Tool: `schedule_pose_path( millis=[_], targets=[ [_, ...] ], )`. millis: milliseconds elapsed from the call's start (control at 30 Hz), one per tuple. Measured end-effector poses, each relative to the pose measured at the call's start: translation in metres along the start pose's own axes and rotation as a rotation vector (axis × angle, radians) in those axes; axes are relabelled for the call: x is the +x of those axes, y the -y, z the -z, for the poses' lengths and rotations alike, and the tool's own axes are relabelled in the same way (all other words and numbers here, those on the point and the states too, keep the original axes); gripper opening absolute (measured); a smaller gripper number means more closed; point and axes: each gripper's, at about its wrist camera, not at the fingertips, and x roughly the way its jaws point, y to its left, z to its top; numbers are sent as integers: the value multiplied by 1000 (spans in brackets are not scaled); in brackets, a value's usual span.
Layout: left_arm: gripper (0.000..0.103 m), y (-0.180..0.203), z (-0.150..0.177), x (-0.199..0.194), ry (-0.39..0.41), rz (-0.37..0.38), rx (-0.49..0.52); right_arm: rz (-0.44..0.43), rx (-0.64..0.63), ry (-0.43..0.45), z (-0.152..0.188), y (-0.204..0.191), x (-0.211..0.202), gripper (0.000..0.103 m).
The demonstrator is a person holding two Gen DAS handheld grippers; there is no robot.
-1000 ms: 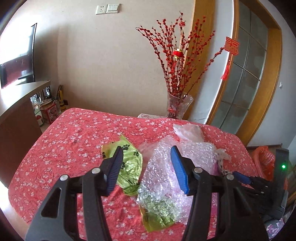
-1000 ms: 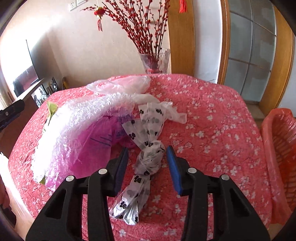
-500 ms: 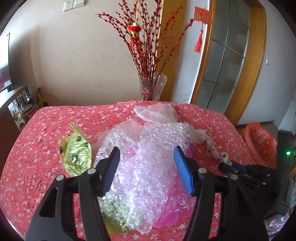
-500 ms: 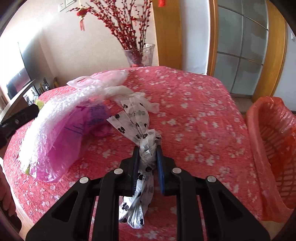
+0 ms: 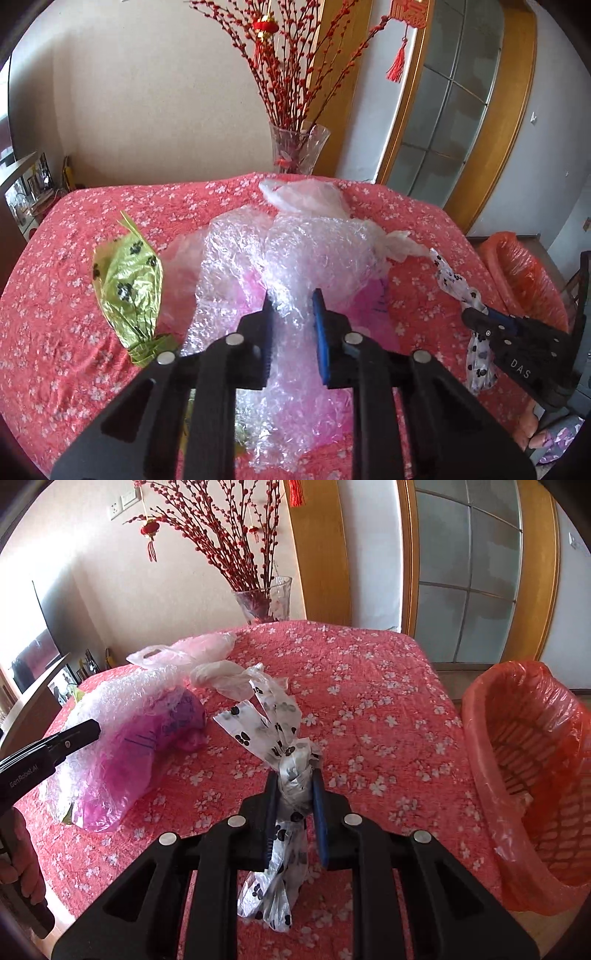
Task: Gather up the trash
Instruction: 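Carry the paw-print bag and bubble wrap over the basket with both tools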
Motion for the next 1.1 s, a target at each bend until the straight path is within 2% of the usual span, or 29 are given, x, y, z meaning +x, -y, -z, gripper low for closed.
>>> schedule_pose_path(
  millis=[300, 533, 1100],
  targets=[
    [18, 2, -12, -52, 97, 48, -15, 1, 2, 66, -7, 7, -32, 19],
    [18, 18, -18, -76, 136, 101, -8, 13, 14, 123, -8, 16, -59, 19],
    [18, 103, -26, -71, 142, 253, 73, 95, 84, 267, -12, 71, -125, 19]
  ],
)
